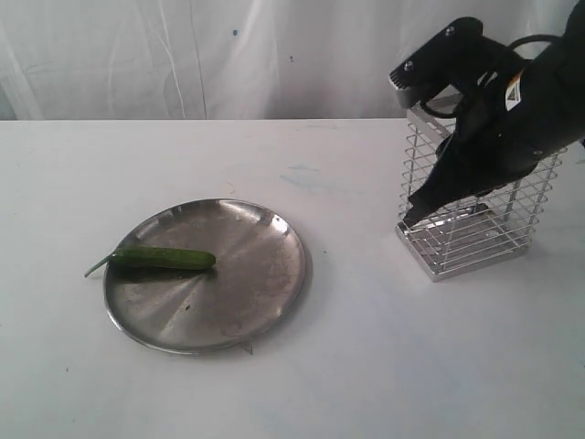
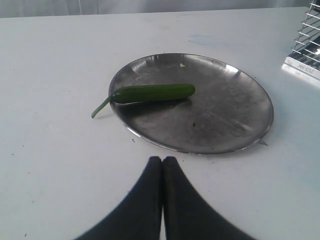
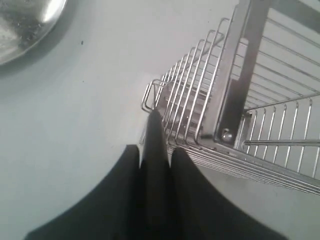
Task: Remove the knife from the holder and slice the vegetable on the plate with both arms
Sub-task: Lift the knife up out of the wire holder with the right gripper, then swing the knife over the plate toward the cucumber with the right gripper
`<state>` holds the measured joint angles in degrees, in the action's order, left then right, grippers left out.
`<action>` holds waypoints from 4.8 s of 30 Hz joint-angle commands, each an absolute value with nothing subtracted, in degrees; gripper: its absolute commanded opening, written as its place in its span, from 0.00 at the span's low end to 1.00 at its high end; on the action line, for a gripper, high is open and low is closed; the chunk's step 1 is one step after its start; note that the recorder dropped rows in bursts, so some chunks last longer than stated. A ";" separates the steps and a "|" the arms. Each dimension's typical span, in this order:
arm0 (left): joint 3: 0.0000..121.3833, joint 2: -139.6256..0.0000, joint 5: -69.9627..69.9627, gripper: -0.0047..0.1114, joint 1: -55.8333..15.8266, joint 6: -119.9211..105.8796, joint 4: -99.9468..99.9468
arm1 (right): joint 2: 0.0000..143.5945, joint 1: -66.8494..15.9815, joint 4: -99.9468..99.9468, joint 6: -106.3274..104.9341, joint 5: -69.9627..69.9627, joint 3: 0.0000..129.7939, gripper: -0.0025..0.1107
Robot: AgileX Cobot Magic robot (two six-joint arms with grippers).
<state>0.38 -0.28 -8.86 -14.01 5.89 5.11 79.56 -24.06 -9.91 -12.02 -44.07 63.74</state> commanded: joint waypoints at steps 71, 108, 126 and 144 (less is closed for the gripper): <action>0.00 0.00 -8.61 0.08 -13.94 6.02 5.45 | 90.92 -24.22 99.95 -118.34 -25.21 36.61 0.02; 0.00 0.00 -8.59 0.08 -13.94 6.02 5.45 | 95.94 -26.91 46.85 -60.61 -31.63 50.05 0.02; 0.00 0.00 -8.59 0.08 -13.94 6.02 5.45 | 80.70 -26.91 50.75 -53.92 -27.01 47.45 0.02; 0.00 0.00 -8.59 0.08 -13.94 6.02 5.45 | 73.59 -41.78 50.99 -41.25 -6.90 38.48 0.02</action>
